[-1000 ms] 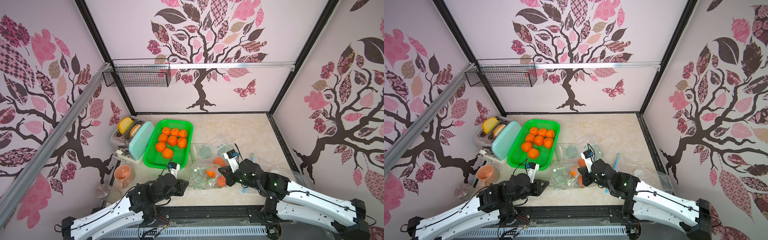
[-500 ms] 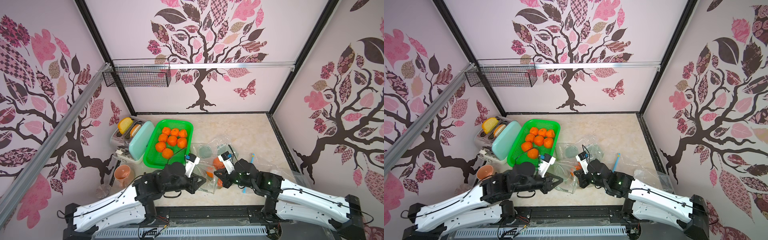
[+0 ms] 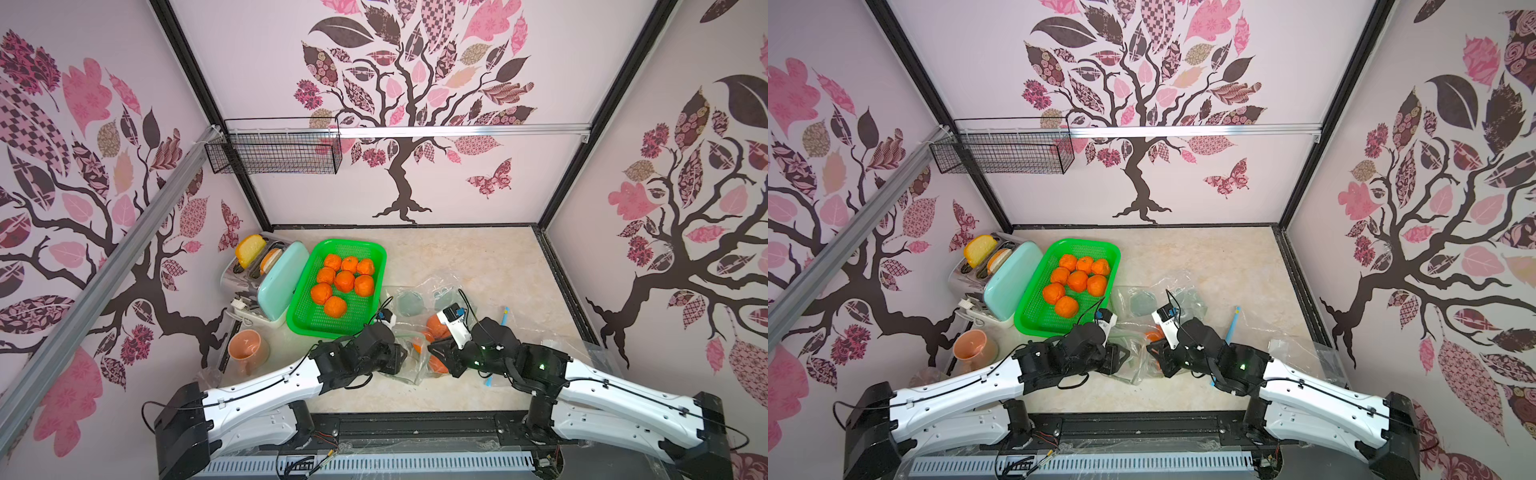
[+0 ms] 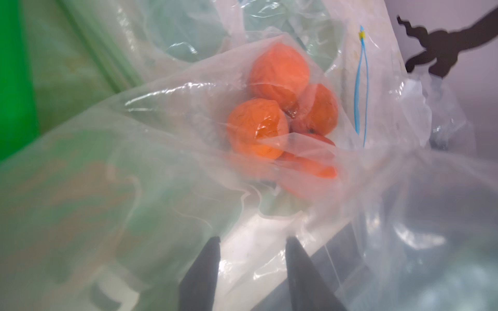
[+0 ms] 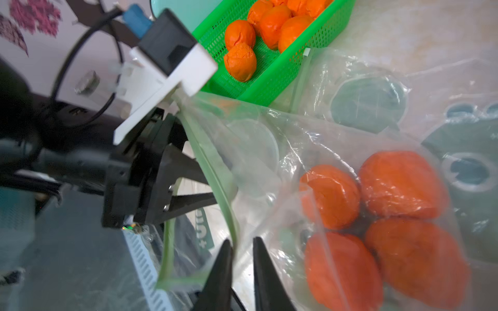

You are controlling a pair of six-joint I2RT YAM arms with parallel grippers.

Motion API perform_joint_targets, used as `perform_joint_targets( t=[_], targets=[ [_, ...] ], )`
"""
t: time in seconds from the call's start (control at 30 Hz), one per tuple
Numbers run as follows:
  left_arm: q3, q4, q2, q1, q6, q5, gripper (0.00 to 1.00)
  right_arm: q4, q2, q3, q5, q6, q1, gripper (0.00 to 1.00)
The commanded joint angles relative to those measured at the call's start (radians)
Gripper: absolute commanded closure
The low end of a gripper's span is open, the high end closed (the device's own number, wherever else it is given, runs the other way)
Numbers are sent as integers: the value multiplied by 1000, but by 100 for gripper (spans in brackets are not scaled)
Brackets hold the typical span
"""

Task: Open the zip-top bag and take out the orange
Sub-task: Adjust the zipper food storage bag at the center of the board.

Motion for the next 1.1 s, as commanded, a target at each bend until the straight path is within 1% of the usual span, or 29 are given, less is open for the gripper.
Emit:
perform_joint_targets(
  t=[0.0,0.07,0.1,0.17,0.2,0.23,0.3,0.37,0.4,0.47,0.5,0.57,0.6,0.77,0.8,0.93,1.07],
  targets=[
    [-41,134,24,2,-7,42,52,-85,-14,67,-43,-46,3,53],
    [-46,146,44,2,6,85,51,-116,-47,77,6,-56,3,41],
    [-46,148,54,0,11,95,51,-123,-67,74,50,-61,3,39],
    [-52,161,68,-6,15,116,50,-134,-90,64,161,-56,-9,37],
    [-56,172,75,-14,16,121,49,-145,-82,64,190,-51,-38,37],
    [-63,182,80,-22,16,121,48,-162,-64,72,188,-45,-82,36],
    [-80,216,94,-43,16,121,46,-178,-6,72,103,-15,-242,34],
    [-90,243,111,-57,14,118,45,-146,39,39,-28,10,-389,33],
    [-90,252,121,-65,21,116,44,-111,59,13,-85,11,-443,32],
    [-84,253,139,-84,36,107,43,-72,93,-21,-122,24,-510,32],
    [-80,247,147,-88,39,104,43,-65,116,-26,-128,17,-524,31],
    [-75,237,158,-90,43,101,42,-58,154,-34,-91,9,-525,27],
    [-75,230,159,-90,45,95,42,-49,176,-39,-83,13,-526,27],
    [-99,224,145,-89,44,82,41,45,253,-86,-181,21,-526,26],
    [-105,225,141,-90,45,80,41,58,268,-92,-181,18,-526,26],
    [-116,222,136,-90,47,72,41,96,322,-91,-194,12,-527,32],
    [-122,218,135,-90,49,67,41,112,376,-81,-203,1,-527,43]
  ],
)
